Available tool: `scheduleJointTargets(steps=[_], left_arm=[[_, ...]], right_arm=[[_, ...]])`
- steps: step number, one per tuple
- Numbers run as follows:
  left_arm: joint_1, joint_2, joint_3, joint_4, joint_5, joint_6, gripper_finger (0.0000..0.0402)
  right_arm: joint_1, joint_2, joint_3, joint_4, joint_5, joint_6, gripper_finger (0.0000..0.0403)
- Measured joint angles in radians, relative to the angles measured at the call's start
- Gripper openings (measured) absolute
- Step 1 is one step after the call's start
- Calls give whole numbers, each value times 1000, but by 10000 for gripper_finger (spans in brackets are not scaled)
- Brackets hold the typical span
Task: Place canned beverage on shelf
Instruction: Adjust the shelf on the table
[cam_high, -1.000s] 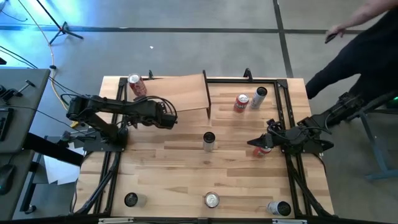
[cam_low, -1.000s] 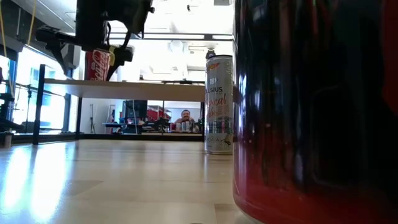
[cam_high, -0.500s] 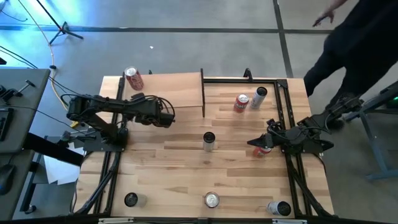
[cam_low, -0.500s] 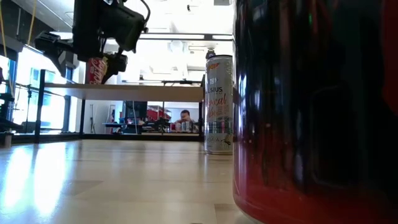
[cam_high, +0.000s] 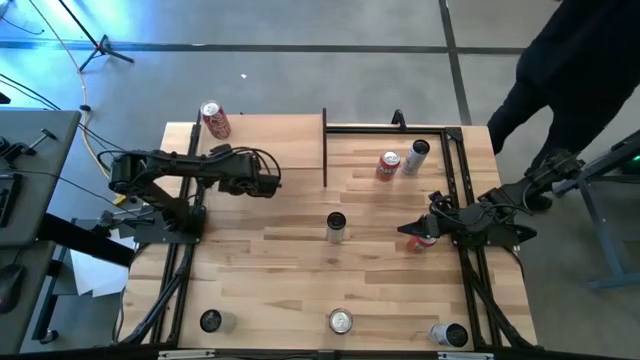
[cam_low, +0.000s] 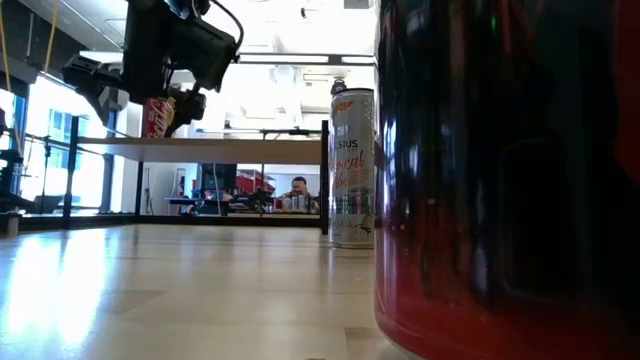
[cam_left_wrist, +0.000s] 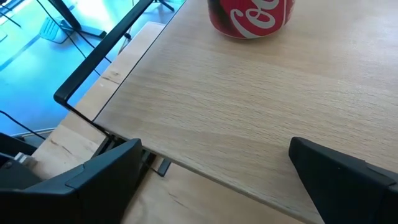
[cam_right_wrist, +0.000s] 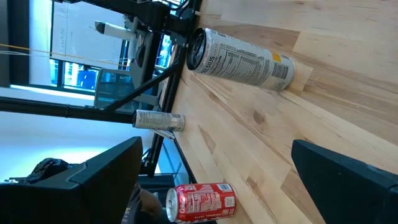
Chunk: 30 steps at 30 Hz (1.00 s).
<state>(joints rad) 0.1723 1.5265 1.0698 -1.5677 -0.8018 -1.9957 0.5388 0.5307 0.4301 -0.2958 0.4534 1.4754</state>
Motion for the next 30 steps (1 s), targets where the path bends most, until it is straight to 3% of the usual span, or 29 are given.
scheduleJointTargets(steps=[13,30], left_arm=[[44,0,0,18,-14,52,400],[-19,-85,2,0,-16,38,400]], right_arm=[[0,0,0,0,0,0,400],[0,0,0,-1,0,0,400]])
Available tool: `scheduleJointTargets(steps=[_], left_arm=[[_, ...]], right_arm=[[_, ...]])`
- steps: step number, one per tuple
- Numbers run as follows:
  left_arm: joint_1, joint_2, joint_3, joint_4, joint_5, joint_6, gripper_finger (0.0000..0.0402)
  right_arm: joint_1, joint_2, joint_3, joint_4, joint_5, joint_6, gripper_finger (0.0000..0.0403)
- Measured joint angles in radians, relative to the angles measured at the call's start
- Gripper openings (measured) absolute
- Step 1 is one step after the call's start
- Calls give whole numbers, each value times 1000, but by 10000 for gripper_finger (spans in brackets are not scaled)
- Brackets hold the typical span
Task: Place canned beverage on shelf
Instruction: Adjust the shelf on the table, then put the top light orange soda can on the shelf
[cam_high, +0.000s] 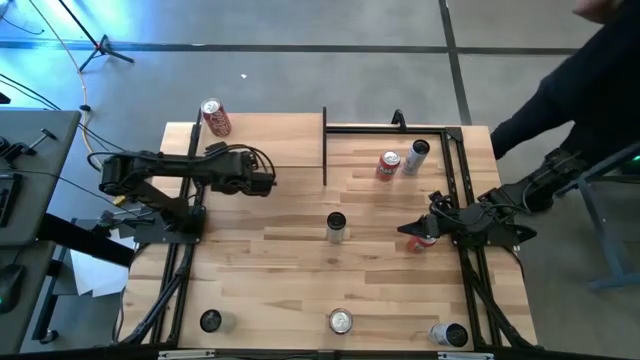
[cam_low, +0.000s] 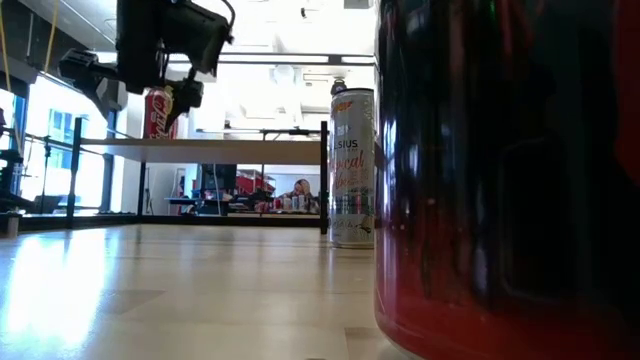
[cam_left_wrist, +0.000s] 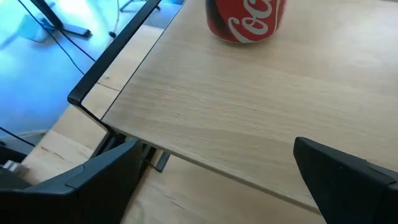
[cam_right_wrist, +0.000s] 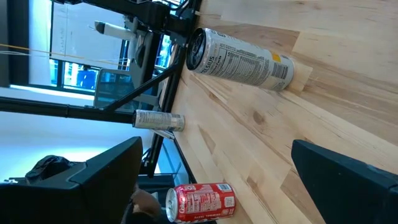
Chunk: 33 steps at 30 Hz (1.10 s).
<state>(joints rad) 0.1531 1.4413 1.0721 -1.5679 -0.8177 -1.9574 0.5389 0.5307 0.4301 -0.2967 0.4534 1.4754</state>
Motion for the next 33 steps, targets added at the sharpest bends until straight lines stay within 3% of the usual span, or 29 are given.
scheduleJointTargets(steps=[10,25,29,33], left_arm=[[-92,-102,0,41,135,5,400],[-469,-110,114,135,216,-1,400],[-582,-104,114,224,262,30,400],[-695,-67,114,348,233,50,400]], right_arm=[[0,0,0,-2,0,0,400],[0,0,0,-2,0,0,400],[0,0,0,-2,0,0,400],[0,0,0,-2,0,0,400]])
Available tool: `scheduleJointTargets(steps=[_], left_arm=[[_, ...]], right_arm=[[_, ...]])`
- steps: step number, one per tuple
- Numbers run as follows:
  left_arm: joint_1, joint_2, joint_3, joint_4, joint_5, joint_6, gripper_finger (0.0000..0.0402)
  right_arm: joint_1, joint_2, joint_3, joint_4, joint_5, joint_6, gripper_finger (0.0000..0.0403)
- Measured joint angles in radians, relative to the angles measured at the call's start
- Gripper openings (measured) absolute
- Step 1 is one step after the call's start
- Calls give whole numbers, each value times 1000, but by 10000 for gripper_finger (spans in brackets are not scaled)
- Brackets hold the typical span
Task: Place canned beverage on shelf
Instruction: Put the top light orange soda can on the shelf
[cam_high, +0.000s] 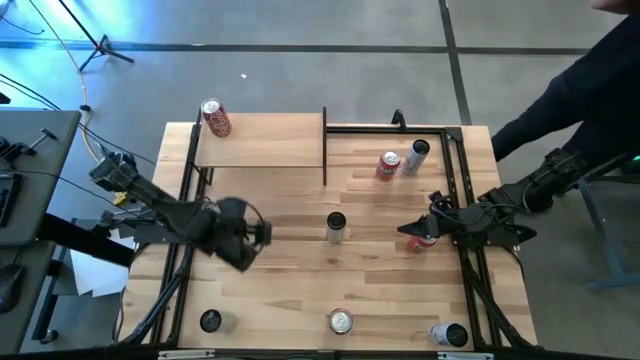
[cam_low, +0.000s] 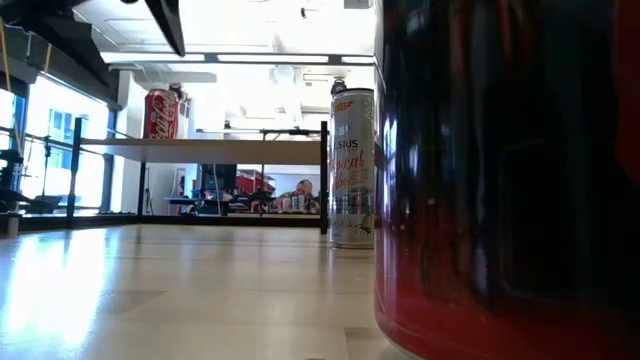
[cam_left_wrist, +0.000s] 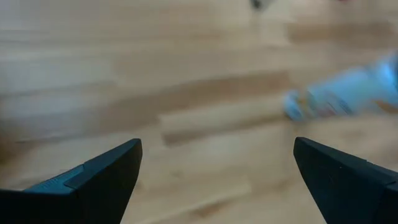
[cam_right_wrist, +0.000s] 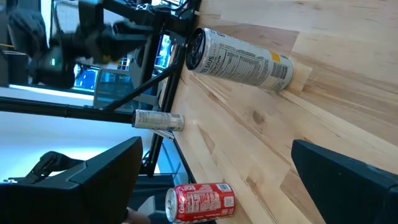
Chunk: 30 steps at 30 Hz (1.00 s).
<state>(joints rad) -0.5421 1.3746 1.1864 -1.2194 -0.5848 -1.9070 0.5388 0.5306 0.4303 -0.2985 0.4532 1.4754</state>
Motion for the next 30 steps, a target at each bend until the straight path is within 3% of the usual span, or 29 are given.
scheduleJointTargets(steps=[6,12,19,27,30], left_arm=[[-116,100,0,163,-85,6,400],[-158,173,14,209,-131,-16,400],[-183,204,48,269,-189,137,400],[-154,336,155,213,-194,165,400],[-148,370,188,183,-264,176,400]], right_arm=[[0,0,0,-1,0,0,400],[0,0,0,-1,0,0,400],[0,0,0,-1,0,0,400],[0,0,0,-7,0,0,400],[0,0,0,-8,0,0,400]])
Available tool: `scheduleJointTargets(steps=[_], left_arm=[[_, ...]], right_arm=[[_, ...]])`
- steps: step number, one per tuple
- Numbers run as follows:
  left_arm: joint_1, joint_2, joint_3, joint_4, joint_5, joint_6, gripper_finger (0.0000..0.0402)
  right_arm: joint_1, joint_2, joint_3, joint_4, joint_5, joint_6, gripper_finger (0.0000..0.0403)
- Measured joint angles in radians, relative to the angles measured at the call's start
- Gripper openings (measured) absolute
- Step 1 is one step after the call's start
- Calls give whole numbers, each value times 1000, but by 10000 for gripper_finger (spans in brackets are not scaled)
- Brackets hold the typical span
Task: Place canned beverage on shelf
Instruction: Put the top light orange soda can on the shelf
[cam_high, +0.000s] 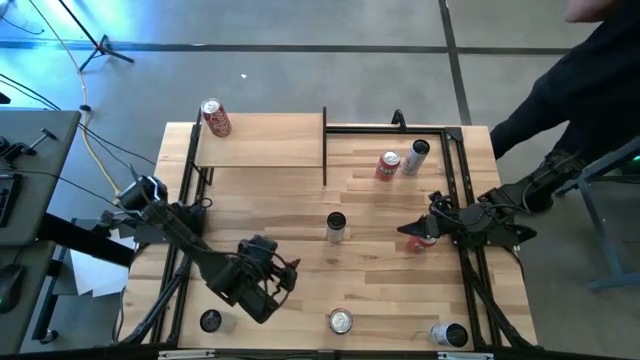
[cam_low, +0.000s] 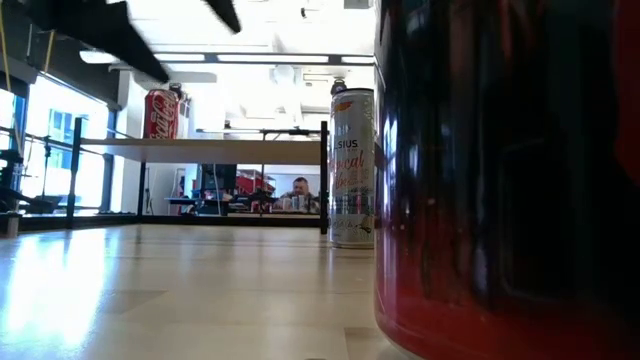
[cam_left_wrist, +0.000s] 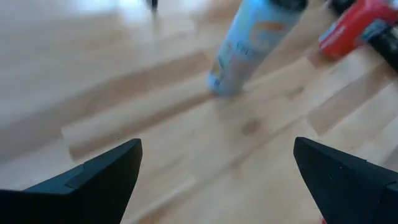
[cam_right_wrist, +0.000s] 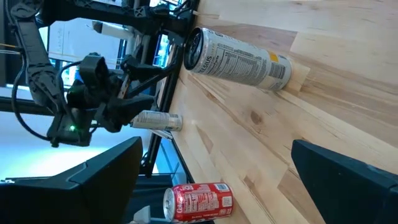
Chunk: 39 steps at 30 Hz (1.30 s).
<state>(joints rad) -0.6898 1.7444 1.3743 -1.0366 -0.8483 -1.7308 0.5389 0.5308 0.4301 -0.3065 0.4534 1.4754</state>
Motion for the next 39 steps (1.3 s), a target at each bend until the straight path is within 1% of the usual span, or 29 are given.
scheduleJointTargets(steps=[3,6,8,10,15,18,21,25,29,35,39], left_arm=[[3,20,26,23,-109,91,400],[16,43,27,88,-203,206,400],[34,57,26,137,-239,286,400],[57,76,27,208,-243,379,400],[119,118,27,338,-232,513,400],[160,126,27,414,-198,602,400],[201,127,26,490,-143,700,400],[253,127,26,582,-37,834,400],[296,127,26,618,26,883,400],[333,127,26,639,35,917,400],[356,127,26,643,65,924,400]], right_arm=[[0,0,0,-1,0,0,400],[0,0,0,-3,0,0,400],[0,0,0,-4,0,0,400],[0,0,0,-4,0,0,400],[0,0,0,-4,0,0,400],[0,0,0,-4,0,0,400],[0,0,0,-4,0,0,400],[0,0,0,-4,0,0,400],[0,0,0,-4,0,0,400],[0,0,0,-4,0,0,400],[0,0,0,-4,0,0,400]])
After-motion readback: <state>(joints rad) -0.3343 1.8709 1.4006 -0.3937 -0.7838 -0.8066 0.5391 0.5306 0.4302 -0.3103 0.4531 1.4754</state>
